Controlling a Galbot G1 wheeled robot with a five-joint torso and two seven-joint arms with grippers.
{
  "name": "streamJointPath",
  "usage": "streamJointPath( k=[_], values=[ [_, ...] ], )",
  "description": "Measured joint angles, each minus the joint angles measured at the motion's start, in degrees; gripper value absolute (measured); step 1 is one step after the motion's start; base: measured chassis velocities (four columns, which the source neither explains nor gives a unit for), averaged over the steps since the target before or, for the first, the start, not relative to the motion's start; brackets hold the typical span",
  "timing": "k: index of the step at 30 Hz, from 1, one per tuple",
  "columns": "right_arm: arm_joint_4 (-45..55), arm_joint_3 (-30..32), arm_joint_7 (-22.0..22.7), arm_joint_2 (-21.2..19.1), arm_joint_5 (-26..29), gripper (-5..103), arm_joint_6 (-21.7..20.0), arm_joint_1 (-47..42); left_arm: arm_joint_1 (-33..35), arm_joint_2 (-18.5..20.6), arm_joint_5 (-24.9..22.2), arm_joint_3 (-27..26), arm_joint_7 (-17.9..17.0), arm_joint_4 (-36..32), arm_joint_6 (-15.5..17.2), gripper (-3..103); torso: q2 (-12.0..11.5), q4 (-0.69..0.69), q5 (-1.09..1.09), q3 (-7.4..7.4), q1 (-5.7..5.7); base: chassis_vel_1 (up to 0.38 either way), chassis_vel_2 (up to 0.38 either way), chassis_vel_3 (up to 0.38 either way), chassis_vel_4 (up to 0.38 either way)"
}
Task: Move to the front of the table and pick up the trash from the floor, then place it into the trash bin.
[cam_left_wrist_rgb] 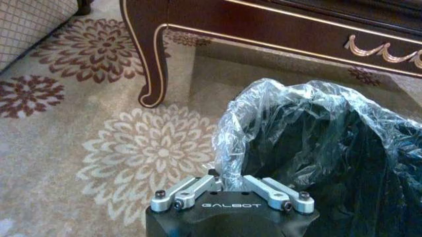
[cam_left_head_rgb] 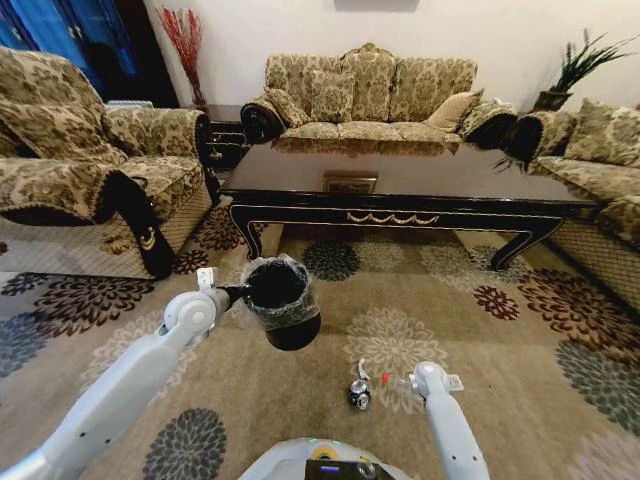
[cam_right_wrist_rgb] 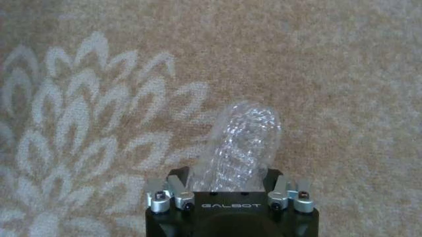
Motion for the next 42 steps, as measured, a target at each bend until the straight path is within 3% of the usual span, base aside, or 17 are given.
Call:
streamJointPath(
  k=[4,7,9,12,16,22,24,25,30,31,34,35,38,42],
  values=[
    [0.76,-0.38,-0.14,-0.04,-0.62,67,0.05,-0.16,-0.19,-0.23,0.02,0.41,0.0,0.13,0.03,4,0.0,-0.02,0.03,0.0,0.0,0.0,0.0,0.0,0.0],
    [4.19,-1.74,-0.67,-0.3,-2.07,56,0.54,-0.89,-0.19,-0.34,0.09,0.8,0.02,0.16,0.06,4,0.0,0.01,0.04,0.0,0.0,0.0,0.0,0.0,0.0],
    [5.78,-2.44,-0.9,-0.52,-2.51,56,0.84,-1.17,-0.09,-0.33,0.14,0.89,0.02,0.14,0.07,4,0.0,0.01,0.04,0.0,0.01,0.0,0.0,0.0,0.0],
    [13.14,-5.55,-2.31,-2.1,-4.97,41,3.3,-1.31,0.91,-0.28,0.34,1.4,0.08,-0.74,0.18,4,0.0,0.01,0.04,0.0,0.01,0.0,0.0,0.0,0.0],
    [19.48,-7.49,-3.63,-3.69,-5.71,38,5.29,0.05,1.96,-0.44,1.01,1.91,0.08,-1.14,0.38,4,0.0,0.01,0.01,0.0,0.0,0.0,0.0,0.0,0.0],
    [30.49,-12.23,-9.17,-7.63,-7.47,25,10.89,3.05,3.06,-0.97,2.19,3.53,-0.17,-1.1,0.81,4,0.0,0.02,0.0,0.0,0.0,0.0,0.0,0.0,0.0],
    [33.79,-15.93,-13.7,-10.2,-8.82,22,13.72,4.26,3.19,-0.84,2.36,4.3,-0.22,-1.01,0.9,4,0.0,0.01,0.02,0.0,0.0,0.0,0.0,0.0,0.0],
    [33.79,-15.93,-13.7,-10.2,-8.82,22,13.72,4.26,3.19,-0.84,2.36,4.3,-0.22,-1.01,0.9,4,0.0,0.01,0.02,0.0,0.0,0.0,0.0,0.0,0.0],
    [36.57,-27.8,-32.25,-18.47,-16.35,22,23.12,7.25,1.06,0.46,1.35,8.04,-0.34,0.88,1.22,4,0.0,0.02,0.01,0.0,0.0,0.0,0.0,0.0,0.0],
    [36.57,-27.8,-32.25,-18.47,-16.35,22,23.12,7.25,1.06,0.46,1.35,8.04,-0.34,0.88,1.22,4,0.0,0.02,0.01,0.0,0.0,0.0,0.0,0.0,0.0],
    [36.44,-34.62,-40.62,-20.97,-20.16,22,27.47,9.57,-2.7,0.28,0.85,11.75,-0.36,3.1,1.32,4,0.0,0.02,0.02,0.0,0.0,0.0,0.0,0.0,0.0],
    [36.44,-34.62,-40.62,-20.97,-20.16,22,27.47,9.57,-2.7,0.28,0.85,11.75,-0.36,3.1,1.32,4,0.0,0.02,0.02,0.0,0.0,0.0,0.0,0.0,0.0],
    [35.67,-42.16,-47.4,-21.99,-24.4,22,31.0,12.13,-7.24,-0.99,0.46,15.0,-0.38,6.15,1.3,4,0.0,0.01,0.01,0.0,0.0,0.0,0.0,0.0,0.0],
    [35.0,-46.53,-49.21,-21.79,-27.22,22,32.36,13.37,-9.71,-2.17,0.12,16.44,-0.39,8.23,1.29,4,0.0,0.01,0.02,0.0,0.0,0.0,0.0,0.0,0.0]
  ],
)
